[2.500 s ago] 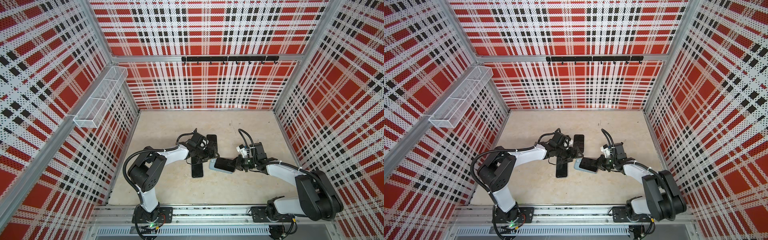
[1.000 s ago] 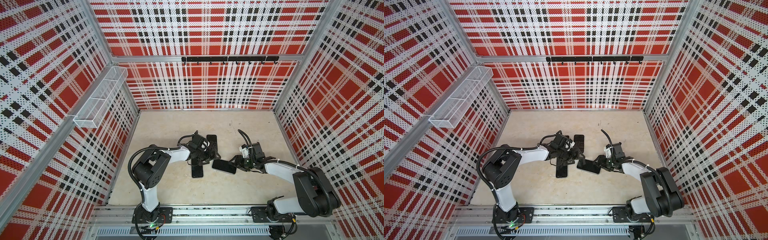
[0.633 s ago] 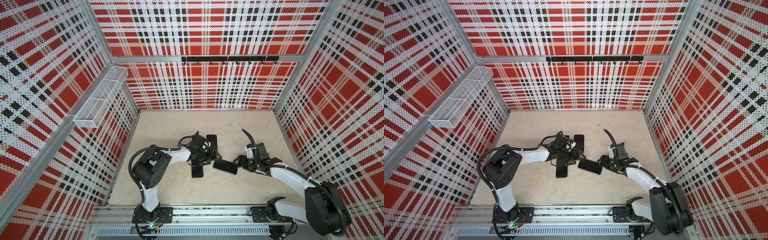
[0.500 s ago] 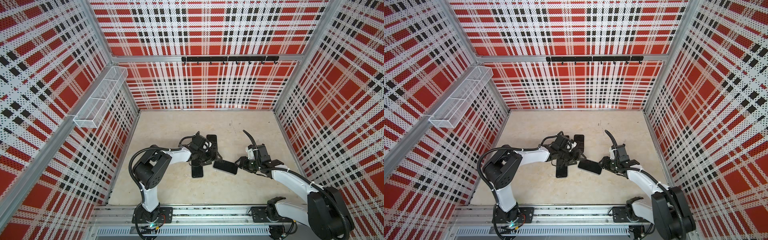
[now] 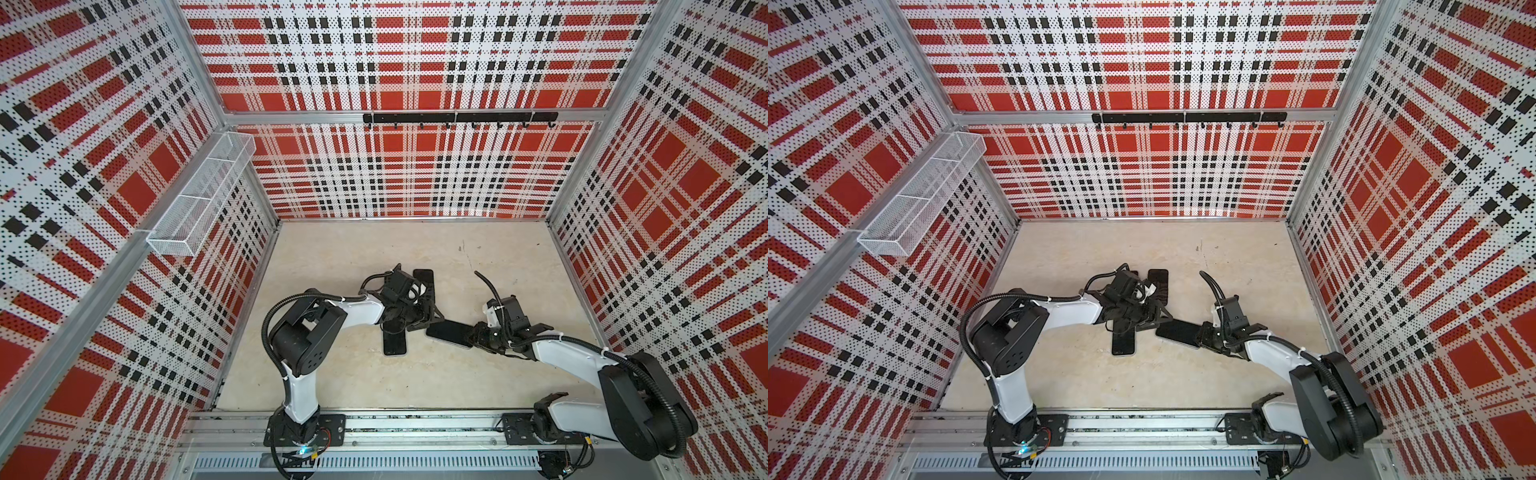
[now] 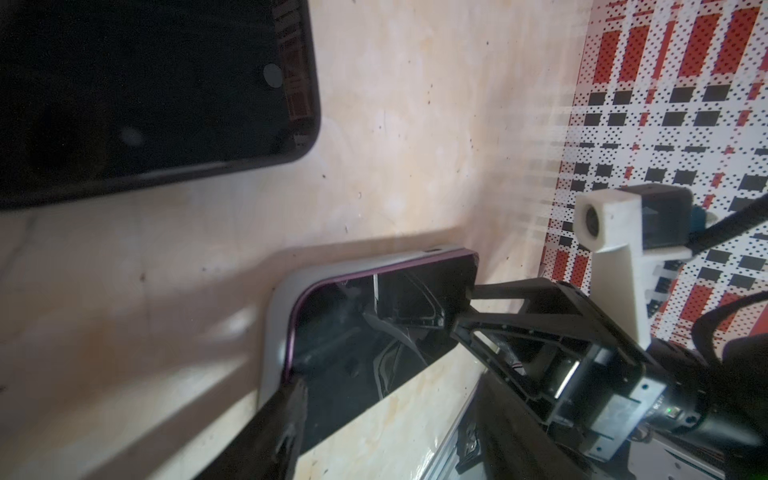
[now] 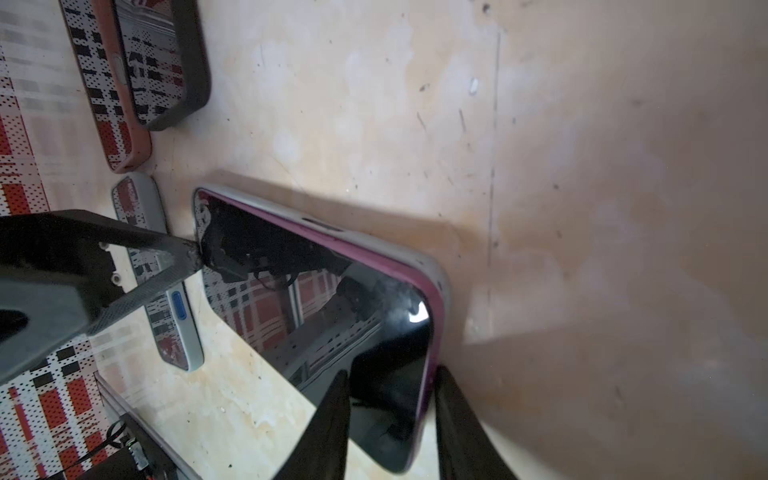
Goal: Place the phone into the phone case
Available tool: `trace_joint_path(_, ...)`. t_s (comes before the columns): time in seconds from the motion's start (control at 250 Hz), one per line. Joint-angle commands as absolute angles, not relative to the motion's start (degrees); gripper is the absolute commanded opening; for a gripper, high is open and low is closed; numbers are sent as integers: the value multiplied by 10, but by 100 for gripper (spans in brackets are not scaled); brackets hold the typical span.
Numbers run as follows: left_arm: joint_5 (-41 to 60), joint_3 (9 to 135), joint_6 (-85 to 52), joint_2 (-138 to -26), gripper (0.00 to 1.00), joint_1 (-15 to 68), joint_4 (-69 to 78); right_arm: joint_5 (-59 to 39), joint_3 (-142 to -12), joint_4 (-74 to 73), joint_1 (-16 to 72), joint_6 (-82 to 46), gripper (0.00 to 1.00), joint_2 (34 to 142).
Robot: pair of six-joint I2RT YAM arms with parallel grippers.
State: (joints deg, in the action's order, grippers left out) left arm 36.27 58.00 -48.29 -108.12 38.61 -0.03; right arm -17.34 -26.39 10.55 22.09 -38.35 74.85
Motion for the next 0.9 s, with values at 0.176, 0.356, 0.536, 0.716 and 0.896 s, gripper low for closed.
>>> trace_joint_path(0.176, 363, 568, -494, -1108, 65, 389, 1, -84, -270, 127, 266, -375, 32, 795)
trace_joint_path(0.356, 364, 567, -497, -1102, 65, 389, 1, -82, -280, 142, 267, -373, 38, 787)
trace_joint_path(0.536, 352, 547, -500, -1069, 65, 384, 1, -80, -294, 168, 260, -368, 53, 739)
trace_joint_path(0.716, 321, 539, -488, -1031, 69, 375, -10, -118, -292, 173, 228, -362, 61, 705)
trace_joint_path(0.896, 286, 548, -464, -1028, 73, 374, -42, -183, -277, 153, 188, -349, 64, 691)
